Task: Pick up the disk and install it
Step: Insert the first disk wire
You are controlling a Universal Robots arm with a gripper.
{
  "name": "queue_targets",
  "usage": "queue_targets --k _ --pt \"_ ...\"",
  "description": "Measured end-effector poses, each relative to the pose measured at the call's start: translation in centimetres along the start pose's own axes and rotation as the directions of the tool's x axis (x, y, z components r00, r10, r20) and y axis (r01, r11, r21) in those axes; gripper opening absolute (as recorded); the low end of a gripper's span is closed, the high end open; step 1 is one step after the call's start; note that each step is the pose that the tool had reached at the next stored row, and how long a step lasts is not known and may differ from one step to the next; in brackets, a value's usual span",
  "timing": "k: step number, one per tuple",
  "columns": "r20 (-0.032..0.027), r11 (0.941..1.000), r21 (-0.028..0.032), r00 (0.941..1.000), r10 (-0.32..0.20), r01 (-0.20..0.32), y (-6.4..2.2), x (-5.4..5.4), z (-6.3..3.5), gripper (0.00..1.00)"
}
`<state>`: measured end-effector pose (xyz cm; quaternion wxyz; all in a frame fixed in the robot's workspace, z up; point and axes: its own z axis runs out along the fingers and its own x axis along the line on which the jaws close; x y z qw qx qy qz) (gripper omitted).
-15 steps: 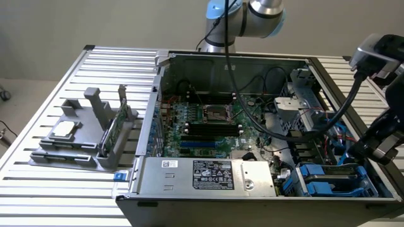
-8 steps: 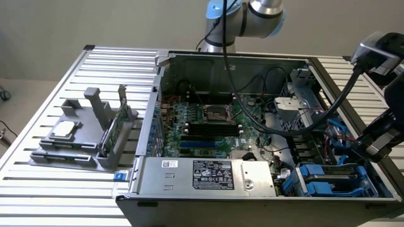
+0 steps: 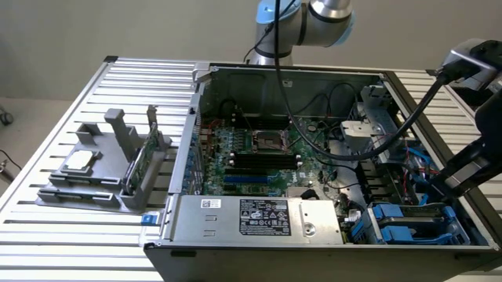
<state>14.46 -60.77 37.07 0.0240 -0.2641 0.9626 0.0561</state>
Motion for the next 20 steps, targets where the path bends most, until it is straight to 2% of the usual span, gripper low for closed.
queue_targets --k 5,10,14,17,19,20 --pt "0.0085 0.9959 0.006 0.9959 0.09 -0.09 -0.03 0.0 0.31 0.11" --pt "0.018 0.9835 0.0117 0.9835 0.18 -0.18 -0.06 0.0 0.63 0.11" --pt "0.026 0.9678 0.0157 0.9677 0.251 -0.251 -0.09 0.1 0.89 0.11" --pt "0.032 0.9529 0.0182 0.9528 0.302 -0.303 -0.11 0.1 1.09 0.12" --pt "0.0363 0.9411 0.0197 0.9409 0.337 -0.338 -0.12 0.1 1.22 0.24" --pt "0.0383 0.9349 0.0203 0.9347 0.353 -0.354 -0.12 0.1 1.28 0.24"
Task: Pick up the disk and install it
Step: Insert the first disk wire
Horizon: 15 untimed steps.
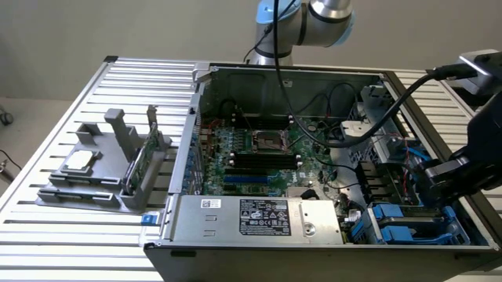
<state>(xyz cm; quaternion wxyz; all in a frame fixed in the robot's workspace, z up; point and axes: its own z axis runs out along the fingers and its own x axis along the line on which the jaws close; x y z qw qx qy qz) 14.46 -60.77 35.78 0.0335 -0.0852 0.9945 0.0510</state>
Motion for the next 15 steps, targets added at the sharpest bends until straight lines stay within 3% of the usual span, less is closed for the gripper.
queue_targets --k 1,4,8,12,15 --pt "0.0018 0.9998 0.0014 0.9998 0.018 -0.018 -0.01 0.0 0.06 0.31" --pt "0.0072 0.9974 0.0053 0.9974 0.072 -0.072 -0.03 0.02 0.26 0.31" --pt "0.0147 0.9896 0.0101 0.9896 0.143 -0.143 -0.05 0.04 0.5 0.31" --pt "0.0225 0.9766 0.0141 0.9765 0.214 -0.215 -0.07 0.05 0.73 0.31" --pt "0.0286 0.9633 0.0167 0.9632 0.267 -0.268 -0.09 0.06 0.87 0.31"
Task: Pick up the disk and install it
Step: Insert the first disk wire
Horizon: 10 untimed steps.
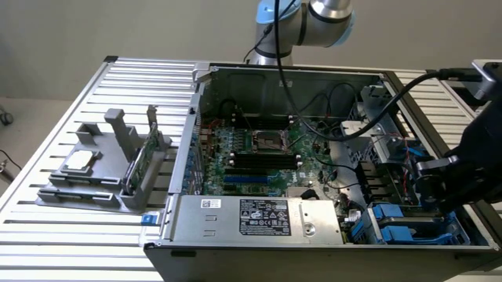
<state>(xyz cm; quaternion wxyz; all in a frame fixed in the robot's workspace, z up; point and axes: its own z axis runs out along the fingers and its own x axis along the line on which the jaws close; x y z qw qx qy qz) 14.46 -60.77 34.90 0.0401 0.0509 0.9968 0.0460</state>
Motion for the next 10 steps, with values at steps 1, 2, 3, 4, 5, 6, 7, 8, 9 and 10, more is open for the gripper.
queue_targets --k 1,2,3,4,5,6,7,8,9,10 --pt "0.0017 0.9998 0.0013 0.9998 0.018 -0.018 0.0 0.0 0.04 0.31" --pt "0.0035 0.9994 0.0026 0.9994 0.036 -0.036 0.0 0.01 0.08 0.31" --pt "0.0053 0.9986 0.004 0.9986 0.053 -0.053 0.0 0.01 0.11 0.31" --pt "0.007 0.9975 0.0052 0.9975 0.071 -0.071 -0.01 0.01 0.15 0.31" --pt "0.009 0.9959 0.0065 0.9959 0.09 -0.09 -0.01 0.01 0.18 0.31" --pt "0.0109 0.9941 0.0077 0.9941 0.108 -0.108 -0.02 0.02 0.21 0.31" --pt "0.0127 0.9921 0.0088 0.9921 0.125 -0.125 -0.02 0.02 0.24 0.31" --pt "0.0146 0.9897 0.01 0.9896 0.143 -0.143 -0.02 0.02 0.27 0.29" --pt "0.0167 0.9867 0.0111 0.9866 0.162 -0.162 -0.02 0.02 0.3 0.29" --pt "0.0186 0.9836 0.0121 0.9836 0.18 -0.18 -0.03 0.03 0.33 0.29"
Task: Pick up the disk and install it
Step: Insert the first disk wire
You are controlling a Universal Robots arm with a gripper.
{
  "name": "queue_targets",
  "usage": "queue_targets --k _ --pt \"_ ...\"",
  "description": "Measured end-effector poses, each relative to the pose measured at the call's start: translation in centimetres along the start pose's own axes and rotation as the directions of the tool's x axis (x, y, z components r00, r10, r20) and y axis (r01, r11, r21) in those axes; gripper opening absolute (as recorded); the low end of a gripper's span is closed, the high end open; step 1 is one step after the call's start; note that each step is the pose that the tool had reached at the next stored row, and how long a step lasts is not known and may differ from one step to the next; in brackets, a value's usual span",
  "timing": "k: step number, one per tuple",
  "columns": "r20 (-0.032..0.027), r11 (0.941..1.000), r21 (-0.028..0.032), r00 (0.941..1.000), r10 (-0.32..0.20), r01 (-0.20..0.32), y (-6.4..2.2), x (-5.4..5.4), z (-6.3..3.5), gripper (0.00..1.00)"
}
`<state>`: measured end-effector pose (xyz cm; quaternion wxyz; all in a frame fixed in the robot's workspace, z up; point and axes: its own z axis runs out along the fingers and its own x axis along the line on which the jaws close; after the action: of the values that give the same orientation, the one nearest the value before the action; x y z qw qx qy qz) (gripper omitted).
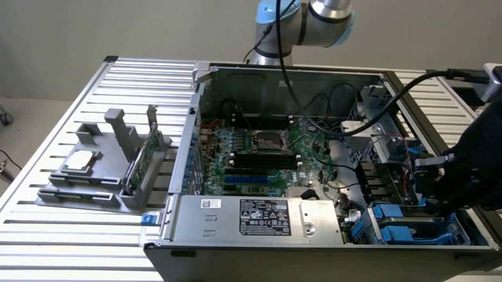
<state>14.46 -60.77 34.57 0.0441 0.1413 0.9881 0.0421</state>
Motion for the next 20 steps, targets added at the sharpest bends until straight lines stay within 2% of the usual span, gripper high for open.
queue_targets --k 1,6,12,14,17,20 --pt "0.0017 0.9998 0.0014 0.9998 0.018 -0.018 0.0 0.0 0.02 0.21" --pt "0.0107 0.9942 0.0076 0.9942 0.107 -0.107 -0.01 0.01 0.08 0.21" --pt "0.022 0.9774 0.0139 0.9774 0.21 -0.211 -0.01 0.01 0.1 0.21" --pt "0.0234 0.9736 0.0152 0.9735 0.228 -0.228 -0.01 0.0 0.1 0.21" --pt "0.0243 0.9718 0.0224 0.9719 0.234 -0.235 0.06 -0.24 0.12 0.21" --pt "0.0238 0.9718 0.0236 0.9719 0.234 -0.235 0.07 -0.35 0.12 0.21"
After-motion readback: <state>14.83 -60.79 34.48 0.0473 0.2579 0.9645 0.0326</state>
